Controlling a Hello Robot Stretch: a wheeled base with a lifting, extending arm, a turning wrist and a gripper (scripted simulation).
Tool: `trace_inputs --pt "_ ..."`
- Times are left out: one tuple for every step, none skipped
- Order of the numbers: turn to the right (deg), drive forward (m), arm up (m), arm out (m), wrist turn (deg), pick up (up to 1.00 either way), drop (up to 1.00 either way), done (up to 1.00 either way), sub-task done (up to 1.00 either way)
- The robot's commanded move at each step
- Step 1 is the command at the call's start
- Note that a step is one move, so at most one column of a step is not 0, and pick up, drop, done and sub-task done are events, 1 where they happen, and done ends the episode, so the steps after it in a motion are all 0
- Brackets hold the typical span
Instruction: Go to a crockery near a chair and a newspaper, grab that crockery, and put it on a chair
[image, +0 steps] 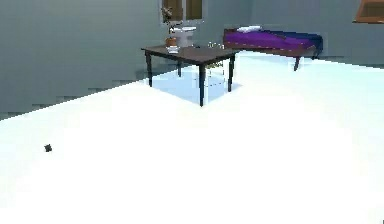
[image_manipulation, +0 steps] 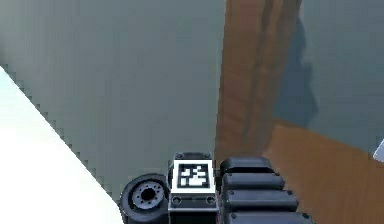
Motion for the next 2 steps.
trace_inputs --pt "-45.0 0.0 0.0 0.0 0.0 0.0 0.0 0.0 0.0" --pt "-9.0 0.0 0.0 0.0 0.0 0.0 0.0 0.0 0.0"
